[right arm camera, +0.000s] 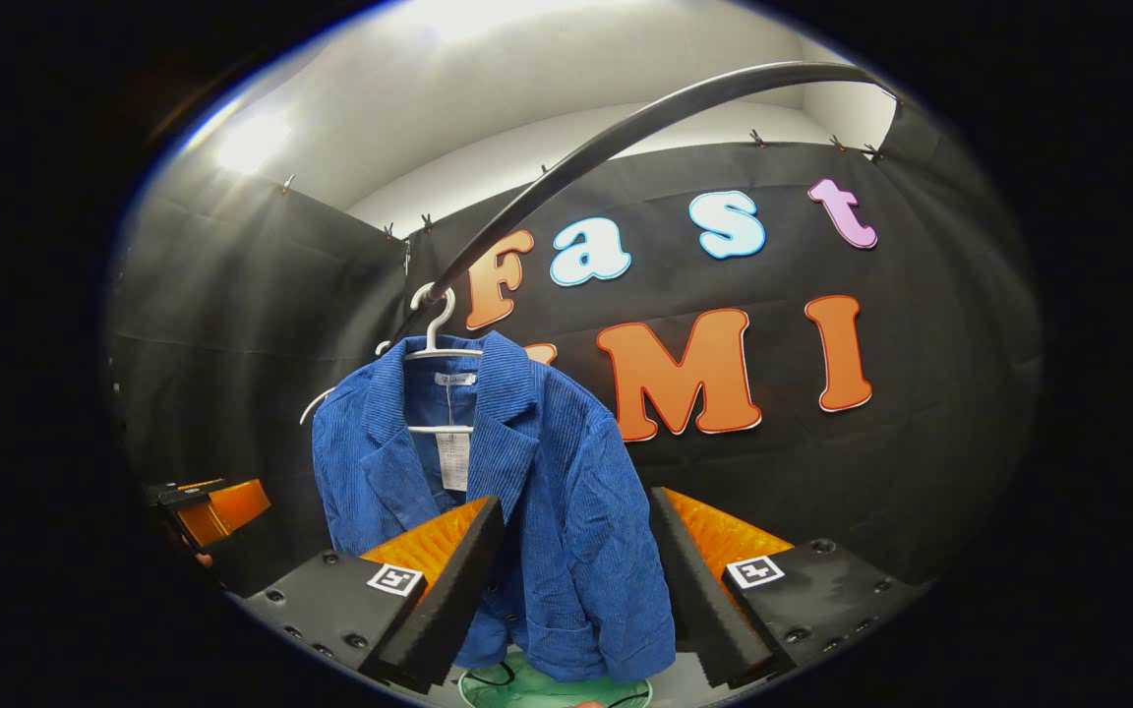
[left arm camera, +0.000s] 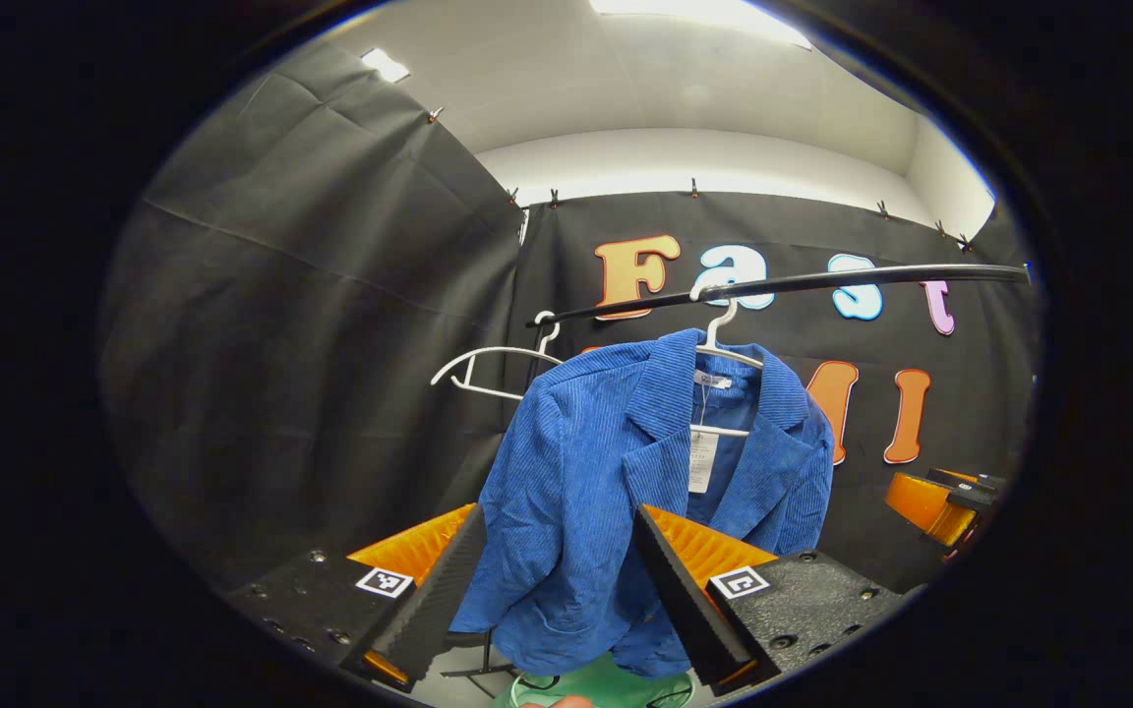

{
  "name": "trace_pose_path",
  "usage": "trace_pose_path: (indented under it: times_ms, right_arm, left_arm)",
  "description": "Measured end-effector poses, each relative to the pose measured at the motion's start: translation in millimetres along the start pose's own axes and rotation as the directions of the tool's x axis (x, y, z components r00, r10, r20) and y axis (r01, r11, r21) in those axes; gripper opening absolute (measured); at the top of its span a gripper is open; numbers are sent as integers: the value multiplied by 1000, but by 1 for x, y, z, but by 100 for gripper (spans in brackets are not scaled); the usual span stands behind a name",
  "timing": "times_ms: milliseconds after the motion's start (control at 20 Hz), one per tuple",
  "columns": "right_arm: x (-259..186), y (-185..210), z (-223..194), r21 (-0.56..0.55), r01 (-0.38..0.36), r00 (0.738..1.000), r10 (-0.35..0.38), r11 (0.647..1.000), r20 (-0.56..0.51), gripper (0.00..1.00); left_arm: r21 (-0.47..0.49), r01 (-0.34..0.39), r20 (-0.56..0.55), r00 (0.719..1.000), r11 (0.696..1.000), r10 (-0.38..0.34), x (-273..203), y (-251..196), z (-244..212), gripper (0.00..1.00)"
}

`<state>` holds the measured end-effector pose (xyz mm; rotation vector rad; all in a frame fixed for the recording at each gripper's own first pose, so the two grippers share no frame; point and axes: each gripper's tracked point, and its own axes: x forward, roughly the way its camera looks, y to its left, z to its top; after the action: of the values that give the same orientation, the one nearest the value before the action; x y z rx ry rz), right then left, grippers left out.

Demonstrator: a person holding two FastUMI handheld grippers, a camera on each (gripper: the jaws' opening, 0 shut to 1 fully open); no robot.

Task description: Grasp the clothes on the hanger with both hands and then place them into the laundry hamper below.

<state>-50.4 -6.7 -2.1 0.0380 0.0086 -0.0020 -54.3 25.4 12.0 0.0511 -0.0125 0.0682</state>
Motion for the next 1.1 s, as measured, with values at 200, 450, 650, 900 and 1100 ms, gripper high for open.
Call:
trace_pose_path:
  times_ms: [200,450,650,900,1100]
  right_arm:
    - [10,6,-2,-16,-11,1000,11,1000,-5,96]
    - [37,24,-12,-6,-45,999,45,999,-19,96]
    - [73,55,-42,53,-116,987,121,992,-103,96]
    - [132,83,-98,51,-94,975,103,994,-195,97]
    - [164,75,-123,-3,52,980,-51,999,-195,97]
  left_arm:
    - [-1,-14,5,1000,1000,14,2,5,1,92]
    - [4,-29,3,1000,1000,29,5,13,2,92]
    - [21,-40,-1,999,999,40,8,20,1,92]
    - [29,-79,10,997,996,79,9,41,7,92]
    - [34,-128,27,992,991,127,8,63,9,92]
